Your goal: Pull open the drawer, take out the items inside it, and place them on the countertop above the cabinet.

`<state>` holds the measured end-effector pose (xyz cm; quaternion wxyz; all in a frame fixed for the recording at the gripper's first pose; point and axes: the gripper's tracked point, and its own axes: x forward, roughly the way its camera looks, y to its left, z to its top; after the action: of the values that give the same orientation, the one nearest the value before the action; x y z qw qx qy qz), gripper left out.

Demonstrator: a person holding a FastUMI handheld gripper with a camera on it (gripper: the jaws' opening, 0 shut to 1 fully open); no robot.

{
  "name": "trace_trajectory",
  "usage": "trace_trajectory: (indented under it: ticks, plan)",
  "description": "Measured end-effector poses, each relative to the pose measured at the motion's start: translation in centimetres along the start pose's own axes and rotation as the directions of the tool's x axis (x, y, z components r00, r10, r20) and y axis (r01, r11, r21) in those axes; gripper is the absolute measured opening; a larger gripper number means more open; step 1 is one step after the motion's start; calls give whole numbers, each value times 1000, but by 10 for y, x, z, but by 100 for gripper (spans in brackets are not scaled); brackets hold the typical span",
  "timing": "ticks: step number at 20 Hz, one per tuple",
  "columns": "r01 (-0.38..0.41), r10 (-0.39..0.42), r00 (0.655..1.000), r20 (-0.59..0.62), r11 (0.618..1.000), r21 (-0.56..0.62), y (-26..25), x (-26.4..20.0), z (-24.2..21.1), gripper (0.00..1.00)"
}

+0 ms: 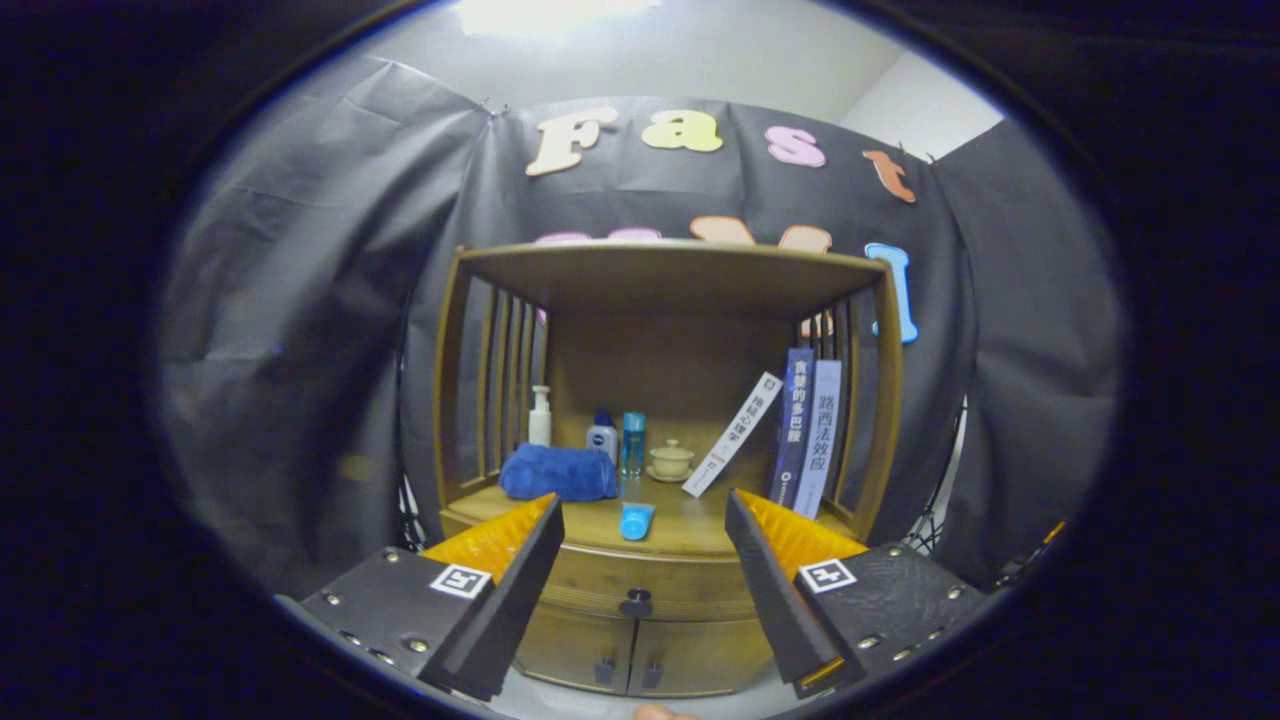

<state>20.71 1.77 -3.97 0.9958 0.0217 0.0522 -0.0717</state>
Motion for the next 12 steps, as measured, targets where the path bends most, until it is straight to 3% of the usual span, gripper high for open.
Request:
trace_trajectory:
  ticks: [5,12]
  plan:
    - [-37,37,999,12,999,-11,-17,-65,29,96]
    - [-78,78,997,-7,996,38,-37,-134,31,96]
